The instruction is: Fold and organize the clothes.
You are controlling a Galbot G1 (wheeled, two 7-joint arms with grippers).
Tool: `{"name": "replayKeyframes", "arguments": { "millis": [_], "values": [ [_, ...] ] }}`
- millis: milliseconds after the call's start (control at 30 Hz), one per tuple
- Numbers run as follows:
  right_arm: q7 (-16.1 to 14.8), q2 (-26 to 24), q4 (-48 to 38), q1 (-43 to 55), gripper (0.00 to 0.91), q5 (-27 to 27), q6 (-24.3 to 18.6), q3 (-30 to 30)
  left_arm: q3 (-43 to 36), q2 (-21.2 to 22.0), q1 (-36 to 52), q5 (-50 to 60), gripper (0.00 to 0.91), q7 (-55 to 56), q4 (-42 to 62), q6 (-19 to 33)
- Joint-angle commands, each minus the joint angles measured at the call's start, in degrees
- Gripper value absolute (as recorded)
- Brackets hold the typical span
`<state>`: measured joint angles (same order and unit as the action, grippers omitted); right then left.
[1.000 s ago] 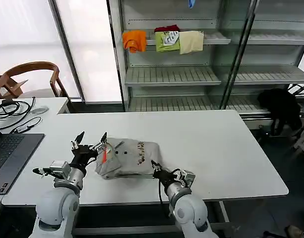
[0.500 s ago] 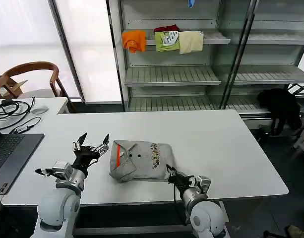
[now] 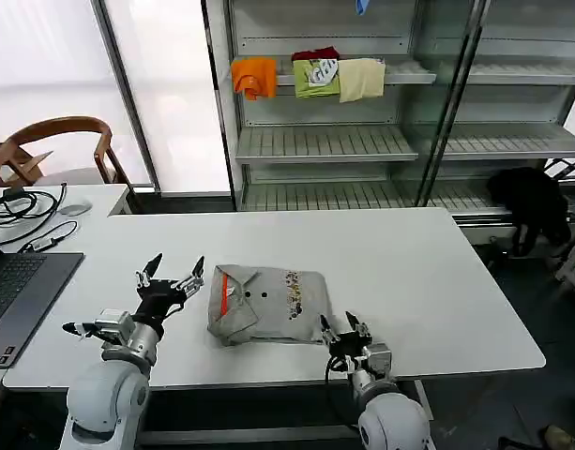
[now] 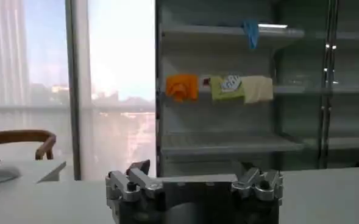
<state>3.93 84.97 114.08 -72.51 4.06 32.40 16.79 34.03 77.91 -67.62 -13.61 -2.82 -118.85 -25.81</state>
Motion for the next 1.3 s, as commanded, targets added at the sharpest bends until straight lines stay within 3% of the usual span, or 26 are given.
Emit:
{"name": "replayKeyframes", "arguments": {
  "millis": [33, 467, 600, 700, 900, 933, 1033, 1167, 1300],
  "values": [
    [-2.91, 0.16, 0.20, -1.50, 0.907, -14.57, 0.24, -0.06, -0.05, 0.21, -0.08, -0.02, 0.907, -0.03, 0.01, 0.01],
    [-1.66, -1.77, 6.07, 0.43, 0.907, -10.29, -5.13, 5.31, 1.82, 0.10, -0.64, -4.38, 0.907, -0.03, -0.93, 0.13],
    [-1.87, -5.72, 6.08, 4.23, 0.907, -9.04, -2.08, 9.90, 2.86, -0.40, -0.53, -5.91, 0.907, -0.08, -0.58, -0.10],
    [-3.87, -7.93, 4.98, 6.41, 0.907, -9.24, 0.25, 11.70, 3.29, -0.90, -0.89, -6.34, 0.907, -0.44, -0.14, -0.19],
    [-7.59, -9.84, 3.60, 7.93, 0.907, -9.41, 0.57, 13.89, 4.22, -2.14, -2.56, -6.88, 0.907, -2.73, 1.37, -0.27],
    [-9.40, -10.38, 3.53, 7.84, 0.907, -9.98, 0.69, 14.32, 4.16, -2.55, -3.38, -6.97, 0.907, -3.58, 1.52, 0.25],
    [-11.04, -11.07, 3.19, 7.80, 0.907, -11.67, 0.70, 14.26, 3.79, -2.91, -4.54, -6.99, 0.907, -3.72, 2.35, 2.75],
    [-11.09, -11.38, 3.32, 7.73, 0.907, -11.09, 0.67, 14.24, 4.05, -2.99, -4.49, -7.84, 0.907, -3.52, 3.20, 1.30],
    [-9.26, -11.45, 3.17, 7.85, 0.907, -5.63, 0.72, 14.53, 3.62, -3.26, -4.44, -8.14, 0.907, -2.76, 3.71, 1.36]
  ]
}}
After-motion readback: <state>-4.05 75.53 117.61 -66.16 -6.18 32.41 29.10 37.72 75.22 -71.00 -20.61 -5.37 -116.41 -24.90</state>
